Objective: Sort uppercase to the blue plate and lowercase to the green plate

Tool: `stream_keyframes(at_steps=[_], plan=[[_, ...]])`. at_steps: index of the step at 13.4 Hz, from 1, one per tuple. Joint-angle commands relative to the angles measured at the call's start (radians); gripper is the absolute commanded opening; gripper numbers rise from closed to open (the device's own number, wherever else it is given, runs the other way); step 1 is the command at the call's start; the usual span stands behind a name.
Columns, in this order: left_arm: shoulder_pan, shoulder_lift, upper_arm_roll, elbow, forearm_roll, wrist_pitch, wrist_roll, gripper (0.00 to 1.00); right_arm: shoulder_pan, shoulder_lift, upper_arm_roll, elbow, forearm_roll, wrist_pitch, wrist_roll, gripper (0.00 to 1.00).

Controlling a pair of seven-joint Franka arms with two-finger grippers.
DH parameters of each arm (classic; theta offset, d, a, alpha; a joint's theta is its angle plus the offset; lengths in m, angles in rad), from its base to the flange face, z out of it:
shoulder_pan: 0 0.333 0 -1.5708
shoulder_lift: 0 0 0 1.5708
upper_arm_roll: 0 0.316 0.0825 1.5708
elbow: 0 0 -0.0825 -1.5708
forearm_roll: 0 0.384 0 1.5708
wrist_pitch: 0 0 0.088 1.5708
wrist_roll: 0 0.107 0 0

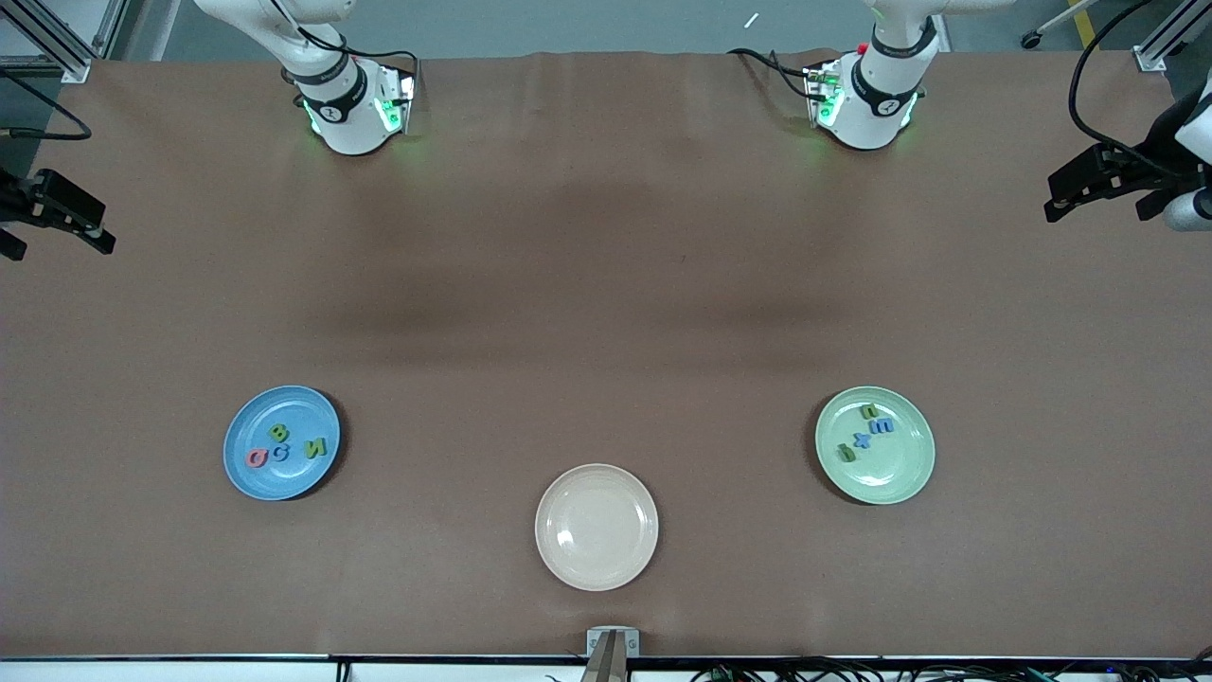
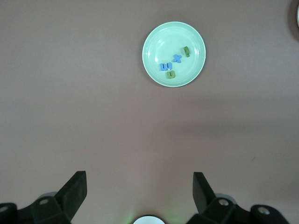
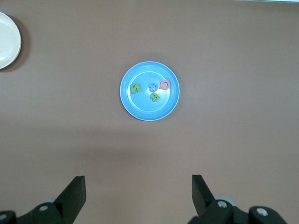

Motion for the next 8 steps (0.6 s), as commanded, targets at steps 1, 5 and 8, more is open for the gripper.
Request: stream_keyframes(at_steps=[1, 5, 8], plan=[[-0.004, -0.030, 0.007, -0.040, -0.015, -0.005, 0.016, 1.00, 0.007, -0.015, -0.002, -0.004, -0.021, -0.012, -0.002, 1.00], [-0.005, -0.025, 0.004, -0.035, -0.009, -0.028, 0.023, 1.00, 0.008, -0.015, -0.001, -0.002, -0.021, -0.055, 0.048, 1.00], [-0.019, -0.015, -0.007, -0.031, -0.003, -0.026, 0.011, 1.00, 0.019, -0.015, -0.001, -0.002, -0.021, -0.062, 0.070, 1.00]])
